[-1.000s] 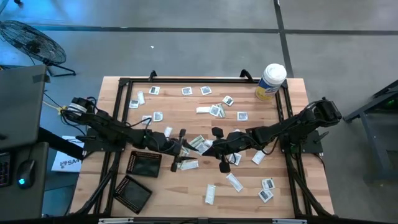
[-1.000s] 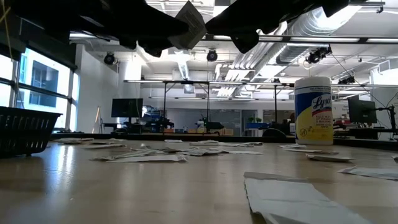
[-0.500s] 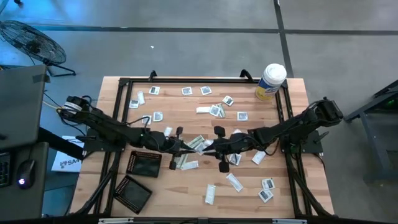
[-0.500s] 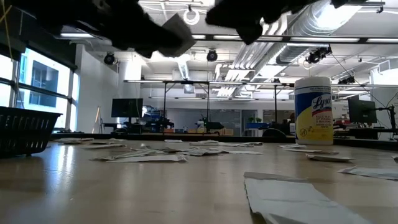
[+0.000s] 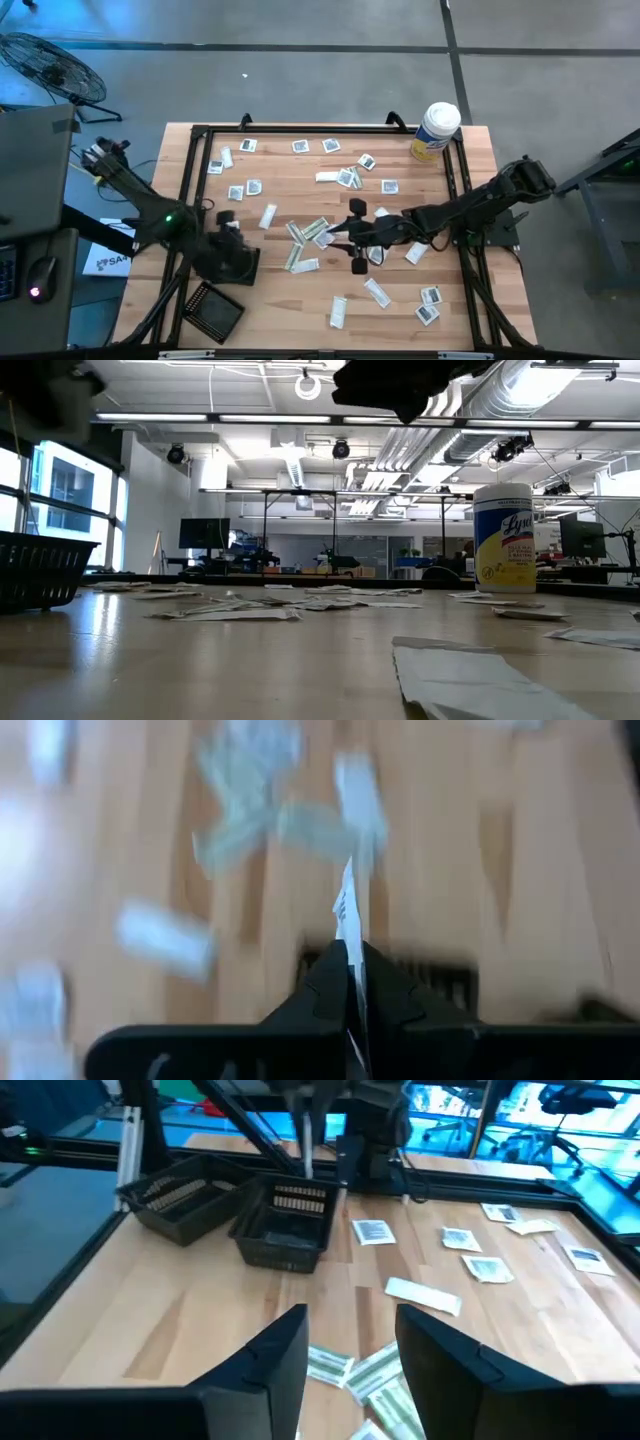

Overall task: Pick & Place First Aid Supplies
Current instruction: Put the towelette pack into the top black bin

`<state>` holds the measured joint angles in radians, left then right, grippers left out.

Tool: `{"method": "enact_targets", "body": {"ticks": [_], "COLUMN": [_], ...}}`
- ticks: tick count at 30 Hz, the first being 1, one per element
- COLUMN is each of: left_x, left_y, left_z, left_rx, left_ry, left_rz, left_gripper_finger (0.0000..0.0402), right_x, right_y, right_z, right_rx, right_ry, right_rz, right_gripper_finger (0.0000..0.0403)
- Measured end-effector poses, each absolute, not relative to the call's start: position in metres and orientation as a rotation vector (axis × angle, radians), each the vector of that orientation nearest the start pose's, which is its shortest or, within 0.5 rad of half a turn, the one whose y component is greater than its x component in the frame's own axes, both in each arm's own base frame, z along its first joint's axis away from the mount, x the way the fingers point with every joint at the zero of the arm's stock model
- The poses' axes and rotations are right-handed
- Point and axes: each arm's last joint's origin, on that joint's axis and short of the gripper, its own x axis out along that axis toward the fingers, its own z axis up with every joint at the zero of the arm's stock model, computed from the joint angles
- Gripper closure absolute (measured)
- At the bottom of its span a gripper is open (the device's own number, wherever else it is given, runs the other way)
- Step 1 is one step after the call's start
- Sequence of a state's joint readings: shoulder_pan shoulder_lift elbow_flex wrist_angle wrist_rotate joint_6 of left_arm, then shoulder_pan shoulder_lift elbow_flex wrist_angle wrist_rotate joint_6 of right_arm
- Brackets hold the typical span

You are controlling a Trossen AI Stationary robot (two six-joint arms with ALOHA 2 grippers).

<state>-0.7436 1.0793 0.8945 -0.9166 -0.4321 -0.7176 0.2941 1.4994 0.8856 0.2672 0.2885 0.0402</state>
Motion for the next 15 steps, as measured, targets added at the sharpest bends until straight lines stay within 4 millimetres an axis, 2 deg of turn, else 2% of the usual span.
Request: {"method": "enact_targets", "body": {"ticks": [5, 9, 15], "left_x": [0.137, 0.139, 0.146], "left_y": [-0.132, -0.141, -0.150], "left_z": [0.237, 0.212, 0.190], "left_rx": [-0.120, -0.139, -0.087], "left_ry": [1.124, 1.262, 1.350], "left_rz": [0.164, 0.223, 0.300], "left_gripper_finger": [0.0400, 0.0400, 0.0396], "right_x": [0.316, 0.316, 0.316], "right_y": [0.082, 0.081, 0.081], "right_z": [0.242, 0.242, 0.242], "right_rx": [-0.053, -0.051, -0.048], "right_ry": [0.333, 0.333, 0.334], "right_rz": [-0.011, -0.015, -0.010], "right_gripper_finger": [0.0263, 0.0264, 0.0263]}}
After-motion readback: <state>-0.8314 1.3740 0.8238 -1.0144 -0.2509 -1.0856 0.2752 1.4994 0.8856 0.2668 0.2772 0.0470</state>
